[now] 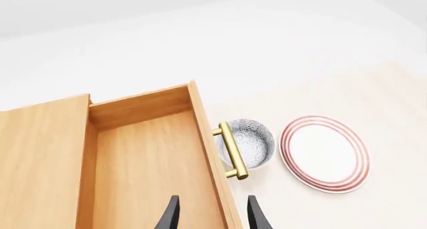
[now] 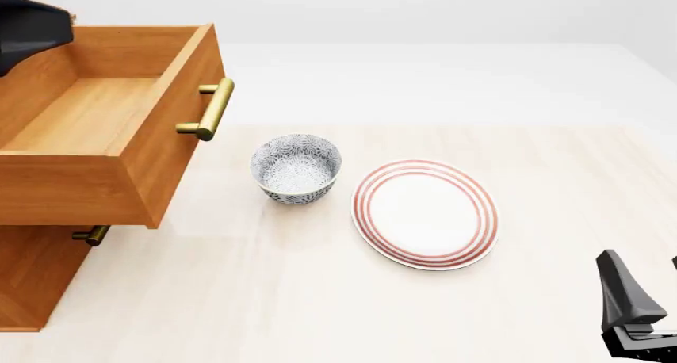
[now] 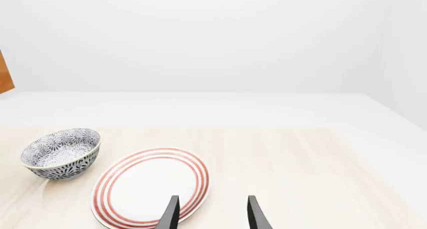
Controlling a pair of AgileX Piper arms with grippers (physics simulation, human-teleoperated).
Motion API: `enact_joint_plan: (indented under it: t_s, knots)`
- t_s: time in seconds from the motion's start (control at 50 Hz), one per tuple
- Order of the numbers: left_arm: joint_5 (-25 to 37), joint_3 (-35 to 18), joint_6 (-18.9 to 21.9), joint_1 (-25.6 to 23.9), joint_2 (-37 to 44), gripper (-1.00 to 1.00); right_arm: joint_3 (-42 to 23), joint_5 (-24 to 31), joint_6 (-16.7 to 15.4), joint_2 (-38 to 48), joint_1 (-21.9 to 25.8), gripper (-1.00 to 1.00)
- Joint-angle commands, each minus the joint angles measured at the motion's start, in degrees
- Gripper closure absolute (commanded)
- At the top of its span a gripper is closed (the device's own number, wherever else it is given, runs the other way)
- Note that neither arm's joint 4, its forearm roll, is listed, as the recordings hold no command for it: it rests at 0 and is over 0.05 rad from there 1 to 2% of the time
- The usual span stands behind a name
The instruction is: Open the top drawer of the cabinet.
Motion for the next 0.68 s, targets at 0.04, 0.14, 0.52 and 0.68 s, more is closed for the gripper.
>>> enact_joint_plan:
  t_s: [0.04,0.14,0.52,0.68]
  knots:
    - [-0.38,-0.80,1.19,-0.37,-0.88,-1.00,0.00,0.00,-0.02,0.00,0.01,-1.00]
    - [-0.34,-1.31,1.64,-0.39,-1.30,-1.00,0.00,0.00,0.01,0.00,0.00,-1.00]
    - [0.36,-4.94,4.04,1.00,-3.42,-1.00,0.00,0.00,0.00,0.00,-0.01,-1.00]
    - [0.59,-6.27,4.62,1.46,-4.05,-1.00,0.00,0.00,0.01,0.00,0.00,-1.00]
